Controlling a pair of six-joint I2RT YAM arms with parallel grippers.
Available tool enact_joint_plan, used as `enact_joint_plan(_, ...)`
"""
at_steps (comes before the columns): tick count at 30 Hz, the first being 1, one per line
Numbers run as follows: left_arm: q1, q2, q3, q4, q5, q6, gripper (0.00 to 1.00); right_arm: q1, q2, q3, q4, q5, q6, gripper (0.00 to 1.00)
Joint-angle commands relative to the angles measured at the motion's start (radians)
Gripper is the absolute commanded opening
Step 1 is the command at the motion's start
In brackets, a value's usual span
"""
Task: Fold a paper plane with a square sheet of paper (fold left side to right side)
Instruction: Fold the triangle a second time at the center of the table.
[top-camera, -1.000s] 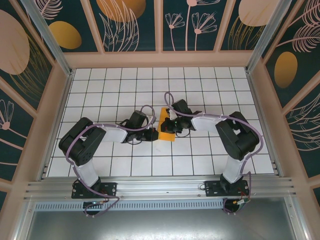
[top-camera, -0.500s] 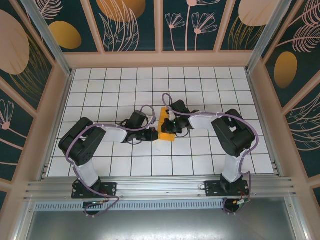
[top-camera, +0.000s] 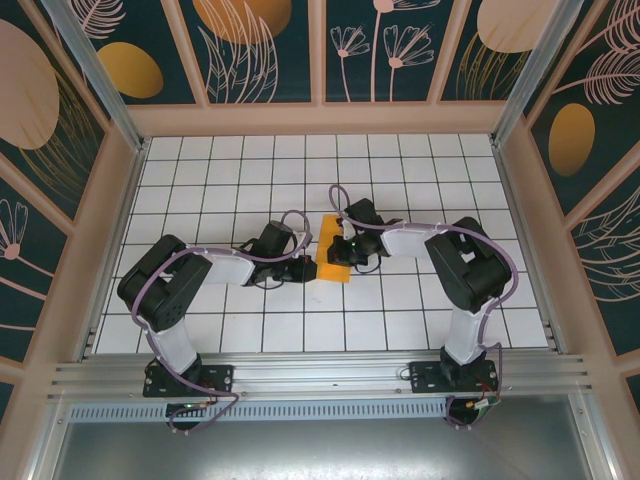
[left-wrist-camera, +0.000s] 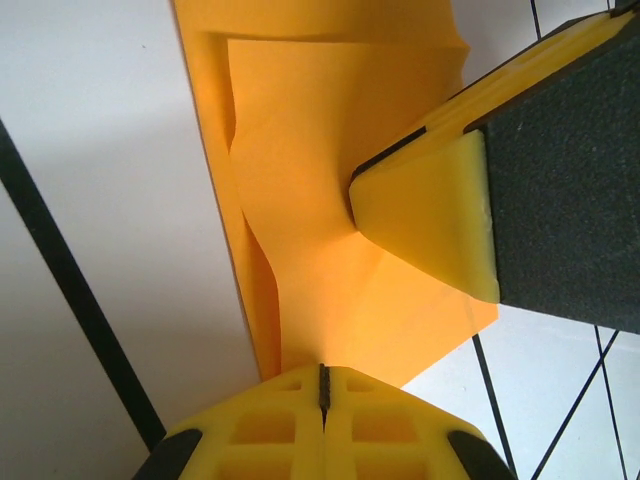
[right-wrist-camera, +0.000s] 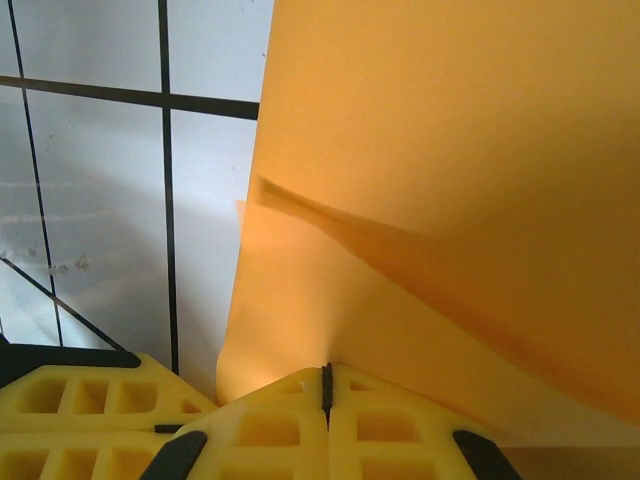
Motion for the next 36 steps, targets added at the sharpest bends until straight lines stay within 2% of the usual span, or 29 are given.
enact_joint_plan(1, 0.003, 0.041, -0.038, -0.105, -0.072, 0.003, 0.0, -0.033, -0.027, -0.037, -0.018, 0.034, -0.029, 0.0)
enact_joint_plan(7, 0.003, 0.041, -0.045, -0.103, -0.071, 0.001, 0.0, -0.041, -0.046, -0.061, -0.006, 0.032, -0.036, 0.0)
enact_joint_plan(29, 0.003, 0.032, -0.051, -0.094, -0.067, 0.007, 0.0, -0.211, -0.065, -0.078, -0.036, 0.043, -0.089, 0.0)
enact_joint_plan(36, 0.003, 0.006, -0.052, -0.076, -0.053, 0.011, 0.0, -0.202, -0.157, -0.072, -0.037, 0.014, -0.078, 0.0)
